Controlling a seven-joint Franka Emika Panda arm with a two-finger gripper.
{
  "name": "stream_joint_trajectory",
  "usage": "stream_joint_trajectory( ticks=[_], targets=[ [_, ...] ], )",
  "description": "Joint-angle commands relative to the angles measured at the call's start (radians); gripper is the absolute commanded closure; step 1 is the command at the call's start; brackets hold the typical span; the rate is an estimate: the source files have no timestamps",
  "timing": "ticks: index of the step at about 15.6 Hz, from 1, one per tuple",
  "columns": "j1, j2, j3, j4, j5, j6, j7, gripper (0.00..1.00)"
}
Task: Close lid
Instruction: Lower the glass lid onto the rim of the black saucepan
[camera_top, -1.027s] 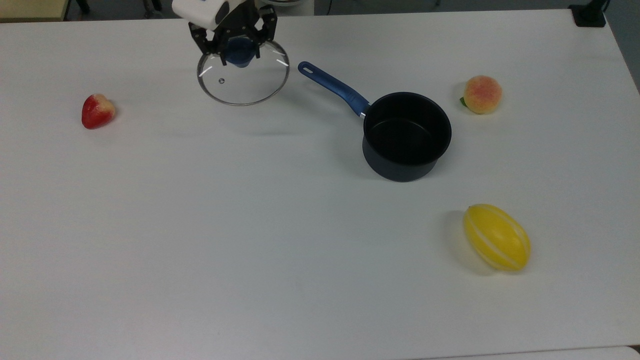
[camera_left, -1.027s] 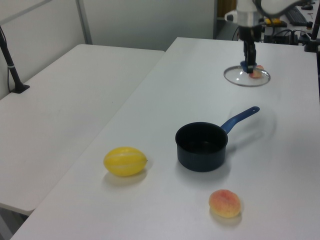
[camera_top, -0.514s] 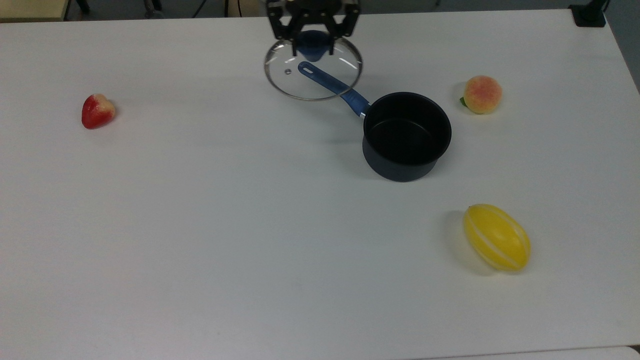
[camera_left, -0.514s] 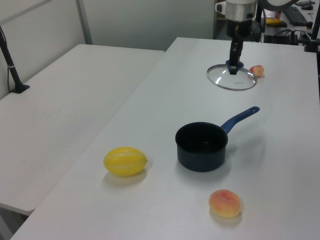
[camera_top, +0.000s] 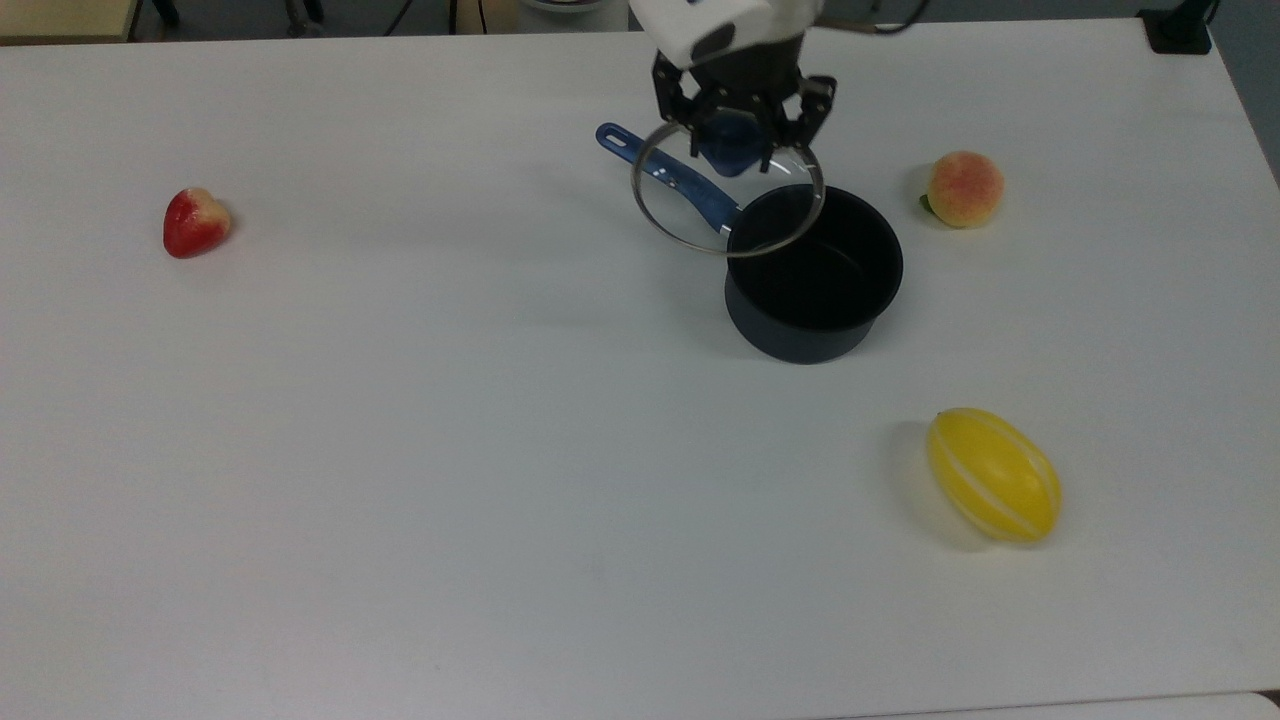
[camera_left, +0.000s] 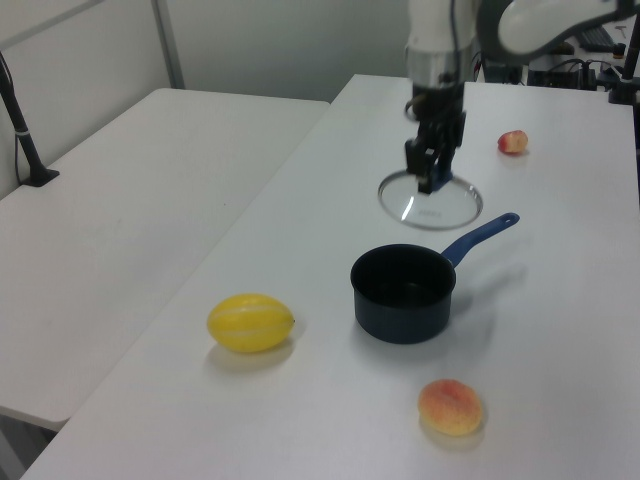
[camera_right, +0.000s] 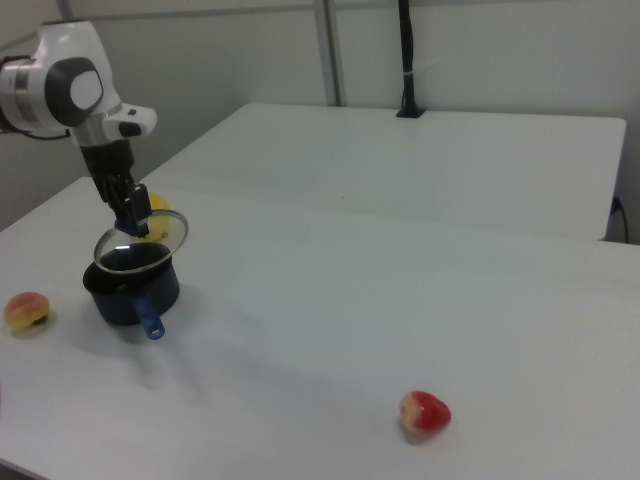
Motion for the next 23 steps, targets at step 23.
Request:
stream_joint_trajectory(
  ticks=[23],
  targets=[
    [0.093,0.225,0.047,0.121,-0.016,0.103,0.225,1.0]
  ],
)
